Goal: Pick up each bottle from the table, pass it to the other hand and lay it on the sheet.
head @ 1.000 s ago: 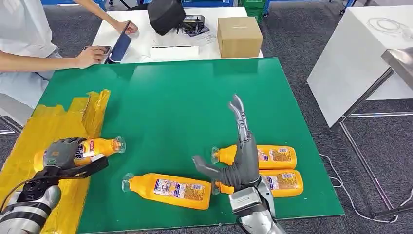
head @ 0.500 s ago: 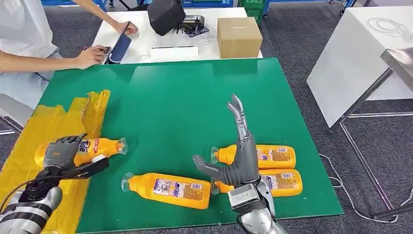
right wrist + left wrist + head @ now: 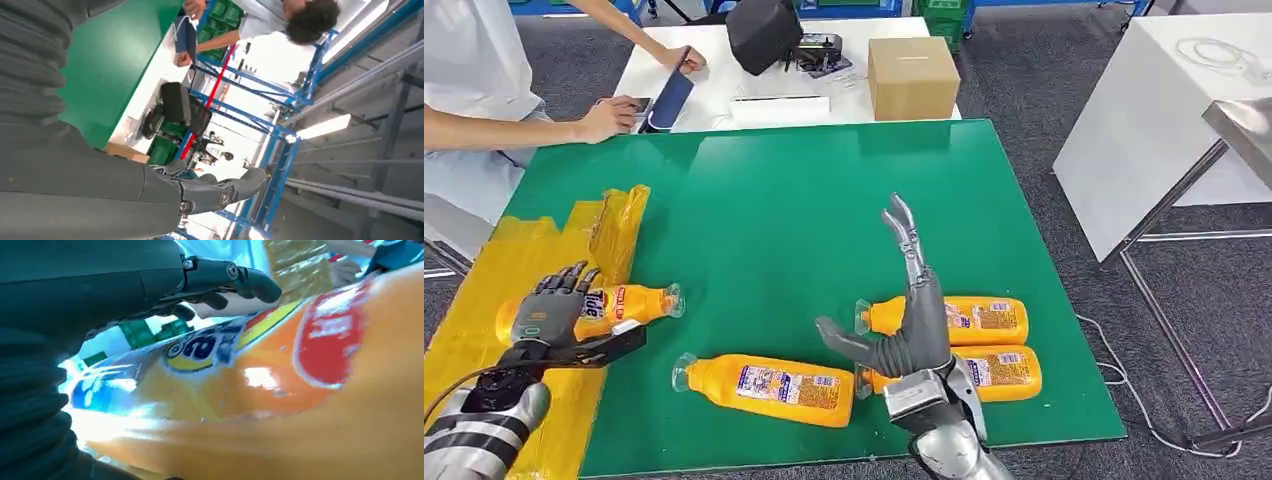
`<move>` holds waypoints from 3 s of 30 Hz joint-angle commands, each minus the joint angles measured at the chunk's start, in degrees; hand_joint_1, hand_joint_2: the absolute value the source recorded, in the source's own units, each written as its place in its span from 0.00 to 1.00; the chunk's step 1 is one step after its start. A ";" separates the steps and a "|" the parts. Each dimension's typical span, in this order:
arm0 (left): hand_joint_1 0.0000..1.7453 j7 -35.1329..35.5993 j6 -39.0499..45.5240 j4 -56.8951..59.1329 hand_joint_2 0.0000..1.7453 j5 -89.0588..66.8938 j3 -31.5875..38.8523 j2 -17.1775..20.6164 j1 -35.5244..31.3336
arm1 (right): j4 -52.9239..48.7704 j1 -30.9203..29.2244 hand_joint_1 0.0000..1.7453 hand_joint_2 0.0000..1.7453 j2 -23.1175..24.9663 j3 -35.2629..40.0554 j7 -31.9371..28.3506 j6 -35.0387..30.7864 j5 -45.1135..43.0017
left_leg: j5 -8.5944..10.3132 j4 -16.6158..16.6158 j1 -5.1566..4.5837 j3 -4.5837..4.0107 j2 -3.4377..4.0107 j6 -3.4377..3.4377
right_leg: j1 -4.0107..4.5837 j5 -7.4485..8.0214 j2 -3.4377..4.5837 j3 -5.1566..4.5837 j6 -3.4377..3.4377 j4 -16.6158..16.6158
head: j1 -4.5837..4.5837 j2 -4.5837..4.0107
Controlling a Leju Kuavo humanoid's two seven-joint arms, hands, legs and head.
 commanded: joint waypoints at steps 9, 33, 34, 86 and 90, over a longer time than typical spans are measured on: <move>0.00 -10.38 20.22 -16.56 1.00 21.91 13.40 -13.56 8.11 | 7.37 -3.79 0.00 1.00 -2.92 2.69 7.38 4.41 10.40 | 0.20 -0.09 -0.01 0.00 -0.14 -0.03 | 0.01 0.09 -0.20 0.09 -0.01 -0.18 | 0.00 0.00; 0.00 -12.40 26.07 -22.19 1.00 23.99 18.51 -18.96 7.96 | 25.41 -15.31 0.00 1.00 -5.64 18.85 16.87 16.23 25.44 | 0.13 0.00 0.00 -0.36 -0.03 -0.08 | 0.02 0.05 -0.06 -0.29 -0.03 -0.07 | 0.00 0.00; 0.00 -12.92 25.21 -22.45 1.00 25.16 17.71 -19.26 7.94 | 27.41 -16.36 0.00 1.00 -5.61 20.60 17.39 17.13 26.17 | 0.16 -0.01 -0.04 -0.41 -0.10 -0.10 | -0.02 0.04 -0.10 -0.35 -0.01 -0.04 | 0.02 0.00; 0.00 -12.97 22.41 -24.30 1.00 27.17 8.68 -22.93 9.90 | 40.77 -20.20 0.00 1.00 -2.12 28.22 31.68 14.26 43.74 | 0.13 0.03 -0.03 -0.49 -0.10 -0.10 | 0.00 0.02 -0.13 -0.44 -0.03 -0.03 | 0.00 0.00; 0.00 -12.63 22.00 -23.90 1.00 26.75 8.51 -23.37 9.95 | 41.00 -19.30 0.00 1.00 -1.10 26.04 32.93 13.93 45.05 | 0.14 0.04 -0.04 -0.53 -0.09 -0.11 | -0.01 0.02 -0.10 -0.50 -0.02 0.00 | 0.00 0.00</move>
